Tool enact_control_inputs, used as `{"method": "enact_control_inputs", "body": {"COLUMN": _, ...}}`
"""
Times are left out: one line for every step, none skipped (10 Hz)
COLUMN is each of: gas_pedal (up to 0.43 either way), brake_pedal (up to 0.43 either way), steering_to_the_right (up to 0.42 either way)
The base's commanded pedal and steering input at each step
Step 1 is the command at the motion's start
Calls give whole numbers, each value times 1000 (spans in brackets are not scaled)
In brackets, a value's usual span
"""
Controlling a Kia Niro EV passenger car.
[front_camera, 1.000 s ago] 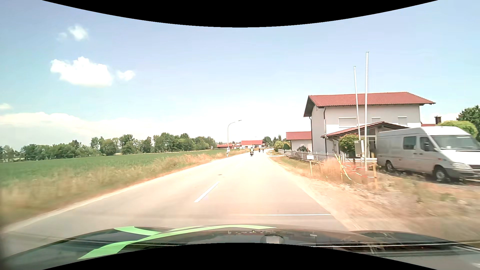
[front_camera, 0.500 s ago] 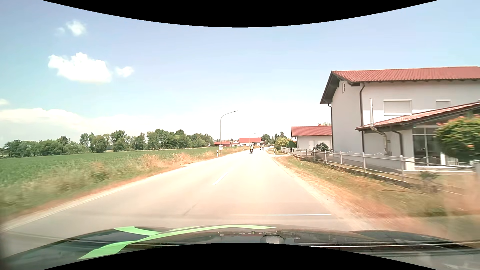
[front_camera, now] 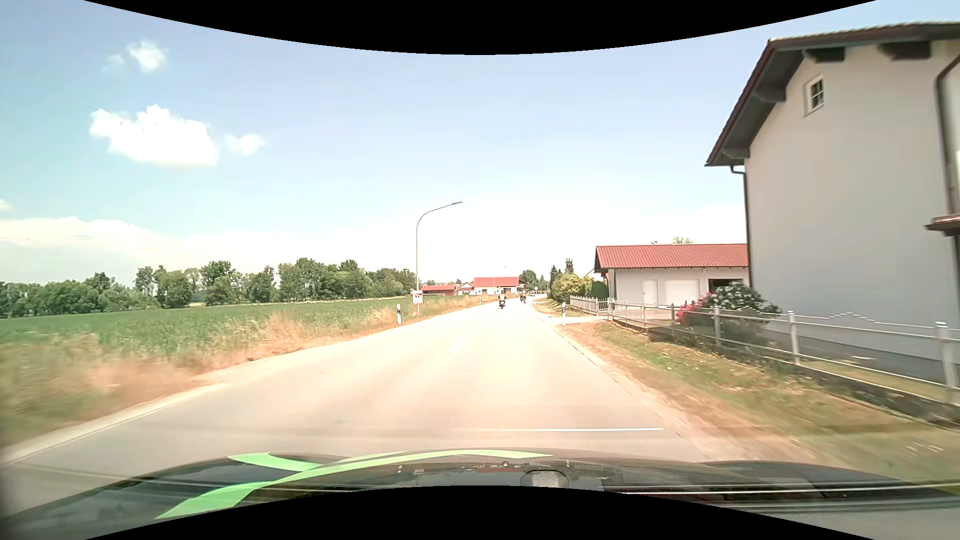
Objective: Follow the waypoints while adhering to traffic rules and regulations
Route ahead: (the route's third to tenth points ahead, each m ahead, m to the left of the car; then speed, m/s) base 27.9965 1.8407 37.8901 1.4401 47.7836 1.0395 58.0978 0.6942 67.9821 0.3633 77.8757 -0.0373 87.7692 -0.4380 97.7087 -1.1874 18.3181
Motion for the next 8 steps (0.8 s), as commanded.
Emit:
{"method": "enact_control_inputs", "body": {"gas_pedal": 0, "brake_pedal": 0, "steering_to_the_right": 4}}
{"method": "enact_control_inputs", "body": {"gas_pedal": 0, "brake_pedal": 37, "steering_to_the_right": 3}}
{"method": "enact_control_inputs", "body": {"gas_pedal": 0, "brake_pedal": 67, "steering_to_the_right": 2}}
{"method": "enact_control_inputs", "body": {"gas_pedal": 0, "brake_pedal": 73, "steering_to_the_right": 2}}
{"method": "enact_control_inputs", "body": {"gas_pedal": 0, "brake_pedal": 73, "steering_to_the_right": 2}}
{"method": "enact_control_inputs", "body": {"gas_pedal": 0, "brake_pedal": 73, "steering_to_the_right": 3}}
{"method": "enact_control_inputs", "body": {"gas_pedal": 0, "brake_pedal": 73, "steering_to_the_right": 2}}
{"method": "enact_control_inputs", "body": {"gas_pedal": 0, "brake_pedal": 73, "steering_to_the_right": 2}}
